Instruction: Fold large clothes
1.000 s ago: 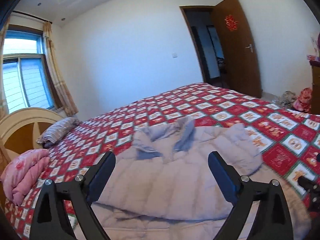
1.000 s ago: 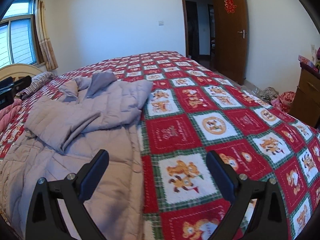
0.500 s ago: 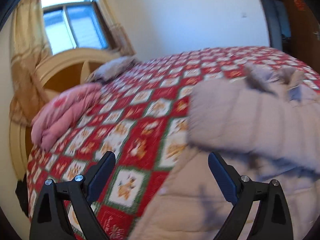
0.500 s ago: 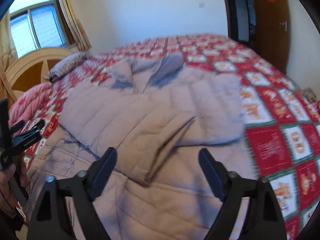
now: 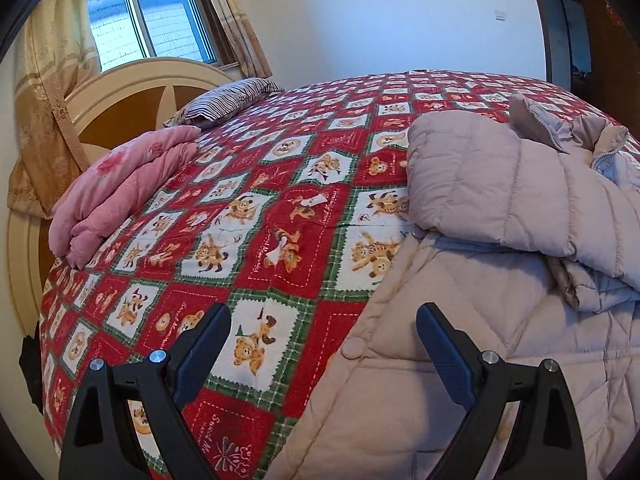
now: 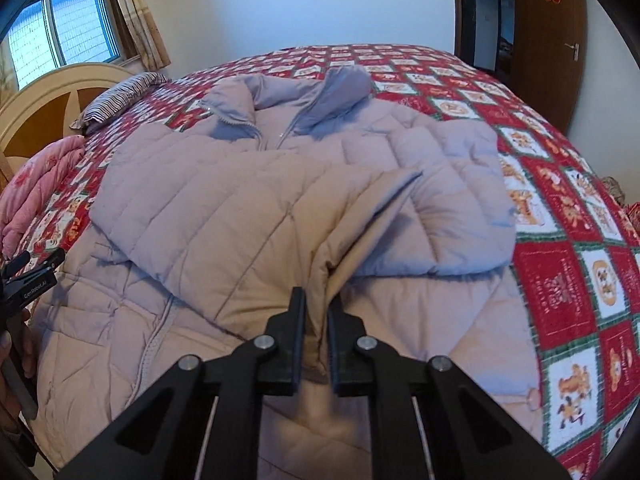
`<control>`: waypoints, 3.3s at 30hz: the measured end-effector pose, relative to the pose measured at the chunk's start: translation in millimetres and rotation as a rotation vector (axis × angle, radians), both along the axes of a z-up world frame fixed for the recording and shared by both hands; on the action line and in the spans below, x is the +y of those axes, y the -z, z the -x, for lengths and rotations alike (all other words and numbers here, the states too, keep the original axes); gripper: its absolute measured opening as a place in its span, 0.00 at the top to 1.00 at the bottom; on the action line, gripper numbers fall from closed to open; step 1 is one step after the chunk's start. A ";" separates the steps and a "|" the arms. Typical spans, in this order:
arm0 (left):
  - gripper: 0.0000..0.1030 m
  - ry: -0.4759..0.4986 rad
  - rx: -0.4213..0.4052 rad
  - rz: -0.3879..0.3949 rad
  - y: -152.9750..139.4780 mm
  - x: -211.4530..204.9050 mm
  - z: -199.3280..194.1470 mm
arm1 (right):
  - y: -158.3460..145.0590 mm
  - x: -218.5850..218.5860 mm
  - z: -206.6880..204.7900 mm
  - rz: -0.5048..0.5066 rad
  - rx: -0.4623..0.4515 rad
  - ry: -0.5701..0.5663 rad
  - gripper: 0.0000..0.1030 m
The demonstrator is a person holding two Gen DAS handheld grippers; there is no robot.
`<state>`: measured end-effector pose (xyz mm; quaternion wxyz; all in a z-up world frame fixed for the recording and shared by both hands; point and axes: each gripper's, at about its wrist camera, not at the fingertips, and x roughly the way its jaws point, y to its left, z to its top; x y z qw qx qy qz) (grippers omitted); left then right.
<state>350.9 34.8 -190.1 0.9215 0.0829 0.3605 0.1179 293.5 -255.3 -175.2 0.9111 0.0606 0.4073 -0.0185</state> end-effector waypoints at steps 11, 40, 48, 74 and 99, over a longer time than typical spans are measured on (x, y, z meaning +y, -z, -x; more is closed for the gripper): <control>0.08 0.004 0.024 0.018 6.3 3.8 -2.6 | 4.2 -14.5 2.8 0.038 0.003 0.033 0.89; 0.08 0.147 -0.042 0.152 -69.1 -74.9 -101.3 | -51.2 -11.6 -20.7 -0.015 -0.172 0.076 0.52; 0.07 0.155 0.040 0.095 14.9 -119.5 -119.6 | 19.3 -12.0 -65.1 -0.008 -0.027 0.070 0.54; 0.02 0.066 -0.055 0.139 -58.7 -48.1 -163.3 | -48.1 -104.0 -42.7 -0.043 -0.232 0.159 0.40; 0.02 0.177 0.116 0.152 28.7 -85.7 -220.7 | 17.3 -133.8 -112.8 0.037 -0.059 0.176 0.67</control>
